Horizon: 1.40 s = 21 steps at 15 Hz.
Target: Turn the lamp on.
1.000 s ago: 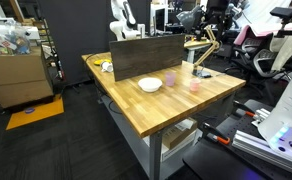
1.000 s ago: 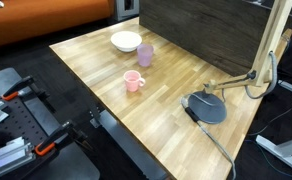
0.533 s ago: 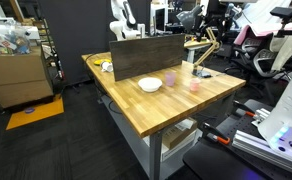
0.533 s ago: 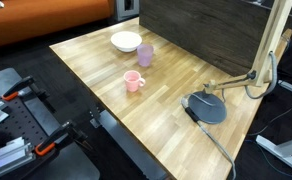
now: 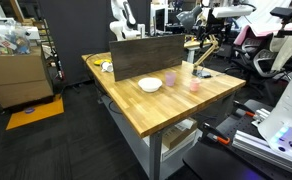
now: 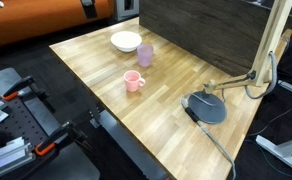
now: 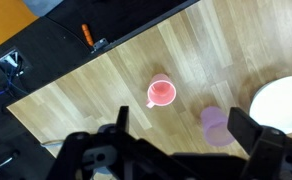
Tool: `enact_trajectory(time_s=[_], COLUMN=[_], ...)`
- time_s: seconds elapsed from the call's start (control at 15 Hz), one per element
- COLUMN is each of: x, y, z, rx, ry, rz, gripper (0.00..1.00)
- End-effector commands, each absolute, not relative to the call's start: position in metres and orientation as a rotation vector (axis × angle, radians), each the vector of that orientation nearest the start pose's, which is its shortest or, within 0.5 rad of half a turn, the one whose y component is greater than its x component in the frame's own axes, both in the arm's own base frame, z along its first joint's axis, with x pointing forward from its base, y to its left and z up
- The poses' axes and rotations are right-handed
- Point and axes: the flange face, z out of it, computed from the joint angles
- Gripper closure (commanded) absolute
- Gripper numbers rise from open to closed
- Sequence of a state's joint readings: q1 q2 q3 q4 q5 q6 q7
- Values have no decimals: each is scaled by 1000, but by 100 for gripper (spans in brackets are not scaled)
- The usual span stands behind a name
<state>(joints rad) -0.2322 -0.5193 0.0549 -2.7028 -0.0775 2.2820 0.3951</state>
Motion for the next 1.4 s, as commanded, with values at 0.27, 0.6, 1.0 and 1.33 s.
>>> enact_trajectory(time_s=[0.27,0.6,1.0,1.33], x=[379,392,398,401], y=[-85,-149,-175,-176], z=[390,359,338,339], rx=[-3113,-3137,-3132,-3130], ry=[961,1185,1273,1276], rz=[-192,-178,-98,-100], gripper=[0,0,0,0])
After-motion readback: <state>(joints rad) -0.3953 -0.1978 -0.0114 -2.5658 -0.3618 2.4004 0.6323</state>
